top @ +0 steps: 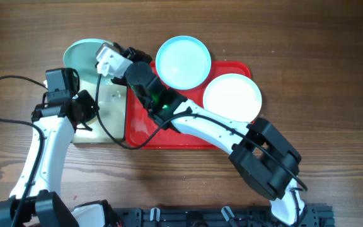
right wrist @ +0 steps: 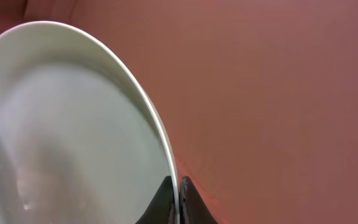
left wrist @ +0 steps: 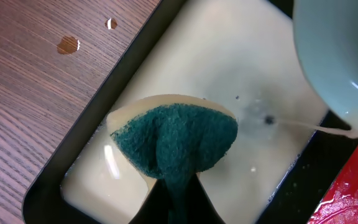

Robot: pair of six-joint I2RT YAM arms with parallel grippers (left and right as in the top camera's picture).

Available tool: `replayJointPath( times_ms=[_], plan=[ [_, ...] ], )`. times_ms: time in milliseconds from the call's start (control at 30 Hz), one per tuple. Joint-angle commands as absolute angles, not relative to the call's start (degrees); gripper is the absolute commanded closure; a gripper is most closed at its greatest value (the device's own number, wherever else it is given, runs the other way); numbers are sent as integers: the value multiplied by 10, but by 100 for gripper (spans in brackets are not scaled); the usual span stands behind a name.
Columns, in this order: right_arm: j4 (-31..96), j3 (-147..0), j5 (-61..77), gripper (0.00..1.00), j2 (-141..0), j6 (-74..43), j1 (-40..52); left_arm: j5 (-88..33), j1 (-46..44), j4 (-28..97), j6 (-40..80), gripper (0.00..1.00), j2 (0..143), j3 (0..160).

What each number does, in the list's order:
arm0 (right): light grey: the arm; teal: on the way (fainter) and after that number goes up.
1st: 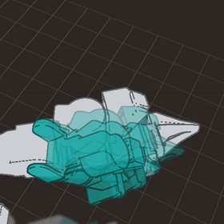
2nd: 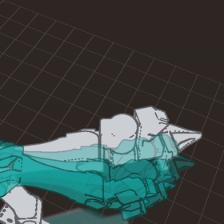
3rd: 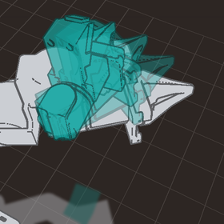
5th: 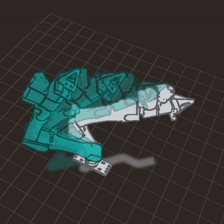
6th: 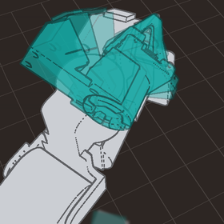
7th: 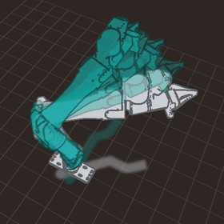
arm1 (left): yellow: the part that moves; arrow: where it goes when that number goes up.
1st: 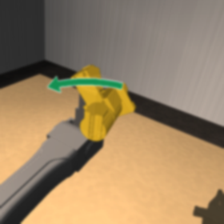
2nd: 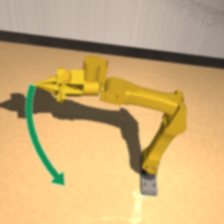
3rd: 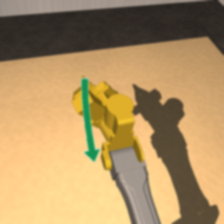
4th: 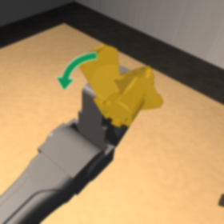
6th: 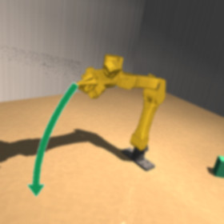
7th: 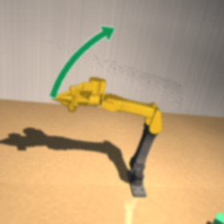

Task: Clean dirty plates on tray and stack at the side
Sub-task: 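Hold the light-blue plate tilted over the white tray with the right gripper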

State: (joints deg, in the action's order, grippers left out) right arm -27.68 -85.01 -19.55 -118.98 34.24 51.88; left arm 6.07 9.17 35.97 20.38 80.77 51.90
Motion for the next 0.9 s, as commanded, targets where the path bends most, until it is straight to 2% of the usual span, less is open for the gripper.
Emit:
replayJointPath(
  times_ms=[0,167,867],
  plan=[
    [-290,-861,-192,96,-1199,407,519,56,95,356,197,96,797,516],
    [-300,-861,-192,96,-1199,451,520,56,95,356,197,96,797,516],
    [-305,-861,-184,96,-1199,450,520,56,95,355,197,96,796,516]
  ],
)
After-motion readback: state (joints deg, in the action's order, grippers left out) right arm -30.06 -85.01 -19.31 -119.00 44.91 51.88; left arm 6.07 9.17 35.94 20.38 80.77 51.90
